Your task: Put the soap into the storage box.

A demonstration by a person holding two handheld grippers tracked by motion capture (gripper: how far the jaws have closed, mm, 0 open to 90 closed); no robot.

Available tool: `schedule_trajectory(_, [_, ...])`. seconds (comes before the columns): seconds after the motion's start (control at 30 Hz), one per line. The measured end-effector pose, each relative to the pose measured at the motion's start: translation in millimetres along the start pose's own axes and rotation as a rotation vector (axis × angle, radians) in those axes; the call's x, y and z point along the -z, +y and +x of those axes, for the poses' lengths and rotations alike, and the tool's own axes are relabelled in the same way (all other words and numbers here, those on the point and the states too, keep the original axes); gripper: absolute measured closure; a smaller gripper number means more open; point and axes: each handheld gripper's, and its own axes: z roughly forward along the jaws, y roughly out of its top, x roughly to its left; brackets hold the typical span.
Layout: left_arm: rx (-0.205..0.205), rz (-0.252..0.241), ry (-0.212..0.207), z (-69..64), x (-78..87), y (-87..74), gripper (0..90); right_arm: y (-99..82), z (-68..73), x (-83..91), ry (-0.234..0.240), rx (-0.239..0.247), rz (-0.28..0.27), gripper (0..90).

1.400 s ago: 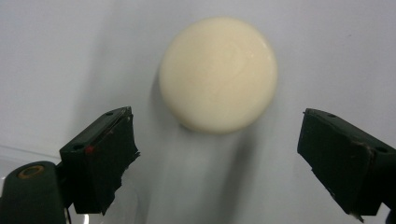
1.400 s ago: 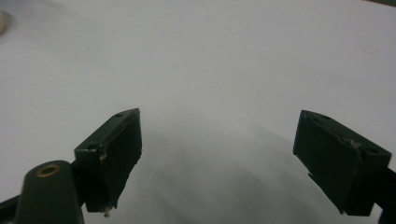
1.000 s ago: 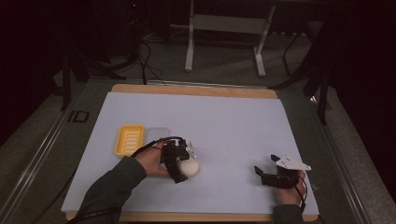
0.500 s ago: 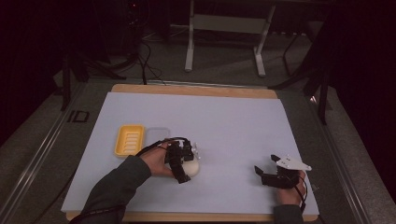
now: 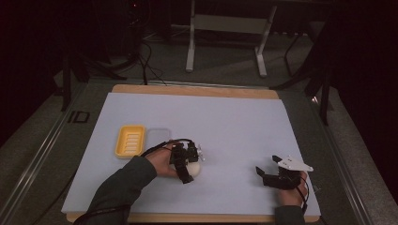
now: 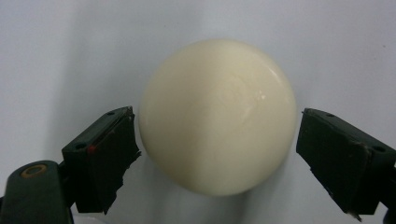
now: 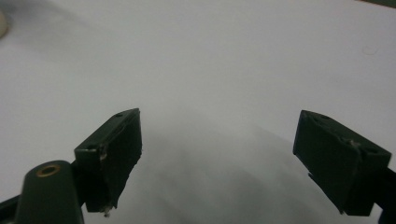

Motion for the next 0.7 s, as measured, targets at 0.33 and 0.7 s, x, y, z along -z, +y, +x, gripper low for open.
schedule_trajectory(0.33, [0.013,0.04,-0.029,3.2,-9.4,4.4,15.6,-0.1,-0.2,0.0,0.001,-0.002,-0.002,15.5])
schedule_trajectory(0.7, [0.025,0.067,-0.031,6.3,-9.6,11.5,22.4,-0.1,-0.5,0.0,0.002,-0.005,-0.004,15.5])
